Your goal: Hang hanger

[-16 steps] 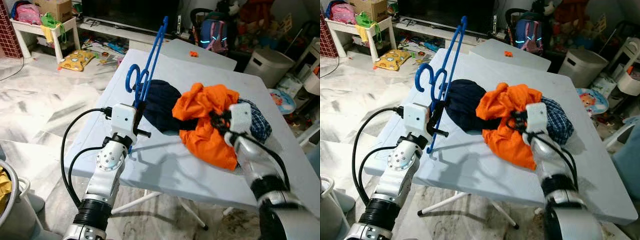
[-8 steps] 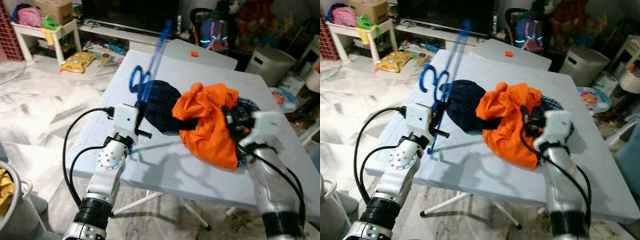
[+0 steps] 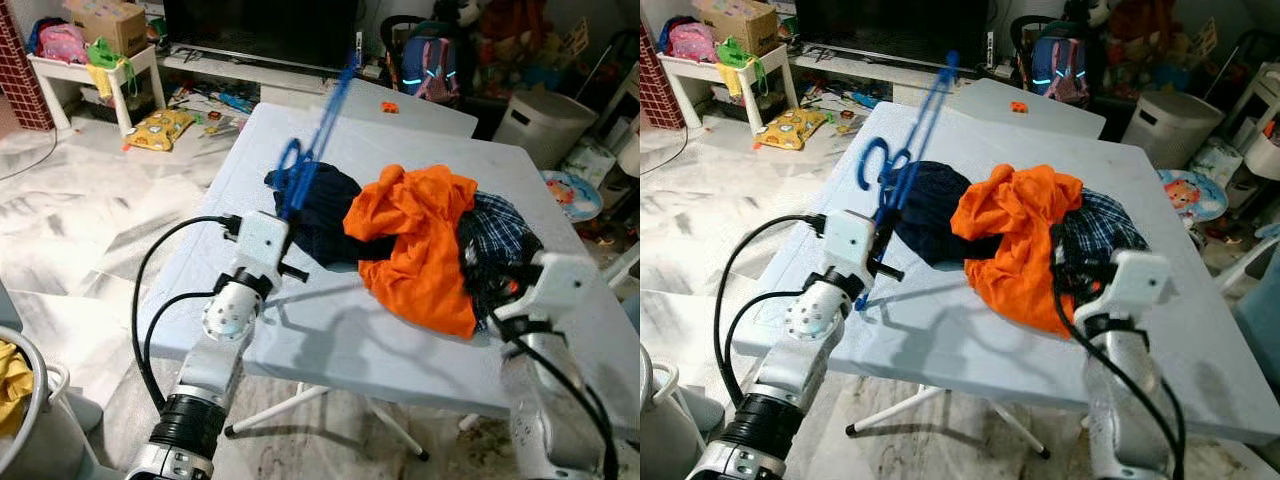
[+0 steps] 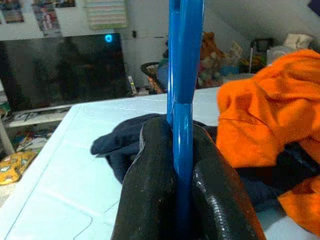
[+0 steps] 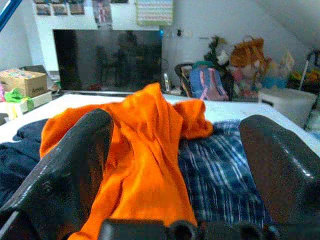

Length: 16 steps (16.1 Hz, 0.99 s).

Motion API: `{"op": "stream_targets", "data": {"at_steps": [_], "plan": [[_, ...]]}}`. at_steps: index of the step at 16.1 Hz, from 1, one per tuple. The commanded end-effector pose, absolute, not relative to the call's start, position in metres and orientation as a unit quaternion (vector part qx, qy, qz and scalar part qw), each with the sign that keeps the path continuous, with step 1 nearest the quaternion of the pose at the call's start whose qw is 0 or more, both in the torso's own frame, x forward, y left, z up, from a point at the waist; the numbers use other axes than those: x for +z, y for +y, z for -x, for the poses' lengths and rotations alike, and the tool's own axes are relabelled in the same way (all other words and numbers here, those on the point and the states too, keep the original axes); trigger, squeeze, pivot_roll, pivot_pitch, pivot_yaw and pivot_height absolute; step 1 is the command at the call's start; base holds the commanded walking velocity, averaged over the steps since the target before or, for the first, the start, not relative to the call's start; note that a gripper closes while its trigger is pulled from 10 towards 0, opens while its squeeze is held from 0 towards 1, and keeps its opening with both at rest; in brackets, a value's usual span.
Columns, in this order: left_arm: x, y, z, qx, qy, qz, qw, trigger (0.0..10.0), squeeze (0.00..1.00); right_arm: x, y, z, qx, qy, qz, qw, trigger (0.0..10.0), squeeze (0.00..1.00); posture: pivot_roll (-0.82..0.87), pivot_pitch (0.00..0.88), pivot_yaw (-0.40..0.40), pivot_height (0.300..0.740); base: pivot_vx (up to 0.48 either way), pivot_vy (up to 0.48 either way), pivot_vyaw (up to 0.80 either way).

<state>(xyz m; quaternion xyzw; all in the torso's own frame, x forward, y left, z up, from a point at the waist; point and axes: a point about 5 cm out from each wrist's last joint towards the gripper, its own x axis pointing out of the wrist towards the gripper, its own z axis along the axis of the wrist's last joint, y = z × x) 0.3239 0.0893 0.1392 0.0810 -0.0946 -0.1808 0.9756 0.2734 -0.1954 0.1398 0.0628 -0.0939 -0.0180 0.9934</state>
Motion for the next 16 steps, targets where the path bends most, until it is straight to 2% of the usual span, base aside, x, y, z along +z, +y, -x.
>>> {"op": "stream_targets", "data": {"at_steps": [1, 4, 10, 16], "plan": [[0.127, 0.088, -0.321, -0.188, -0.069, -0.094, 0.975, 10.0, 0.0, 0.144, -0.193, -0.273, -0.021, -0.099, -0.061, 0.993, 10.0, 1.0, 0.15, 0.0, -0.106, 0.74, 0.0, 0.0, 0.0], [0.143, 0.083, -0.323, -0.201, -0.116, -0.129, 0.964, 10.0, 0.0, 0.142, -0.186, -0.272, -0.017, -0.087, -0.062, 0.994, 10.0, 1.0, 0.16, 0.0, -0.101, 0.74, 0.0, 0.0, 0.0], [0.148, 0.084, -0.326, -0.19, -0.132, -0.145, 0.962, 10.0, 0.0, 0.142, -0.184, -0.275, -0.016, -0.083, -0.059, 0.995, 10.0, 1.0, 0.16, 0.0, -0.106, 0.74, 0.0, 0.0, 0.0], [0.164, 0.101, -0.345, -0.172, -0.156, -0.183, 0.955, 10.0, 0.0, 0.146, -0.185, -0.278, -0.015, -0.088, -0.055, 0.994, 10.0, 1.0, 0.16, 0.0, -0.112, 0.74, 0.0, 0.0, 0.0]]}}
